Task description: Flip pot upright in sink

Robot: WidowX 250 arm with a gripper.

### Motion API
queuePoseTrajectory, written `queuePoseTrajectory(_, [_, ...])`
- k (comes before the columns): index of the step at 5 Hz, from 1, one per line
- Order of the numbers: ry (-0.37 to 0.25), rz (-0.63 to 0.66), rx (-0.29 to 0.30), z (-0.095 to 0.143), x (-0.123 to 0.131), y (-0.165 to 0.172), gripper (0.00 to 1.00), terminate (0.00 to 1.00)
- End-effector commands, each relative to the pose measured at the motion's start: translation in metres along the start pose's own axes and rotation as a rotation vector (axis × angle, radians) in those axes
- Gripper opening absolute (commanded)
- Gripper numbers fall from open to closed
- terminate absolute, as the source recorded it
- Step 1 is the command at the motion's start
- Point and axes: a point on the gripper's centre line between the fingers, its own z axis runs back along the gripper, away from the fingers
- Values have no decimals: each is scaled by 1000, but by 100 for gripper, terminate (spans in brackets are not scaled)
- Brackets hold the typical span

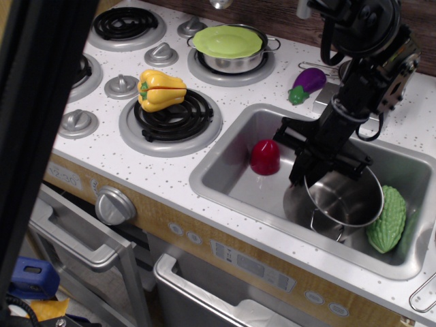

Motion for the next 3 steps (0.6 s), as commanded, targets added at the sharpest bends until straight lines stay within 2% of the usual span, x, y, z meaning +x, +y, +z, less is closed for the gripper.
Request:
queuePoseTrajectory(1, [-105, 1, -75, 26, 10, 14, 0, 0])
queuePoseTrajectory(2, [-105, 1, -75, 26, 10, 14, 100, 0])
queuePoseTrajectory(3, [-105, 1, -75, 26, 10, 14, 100, 0])
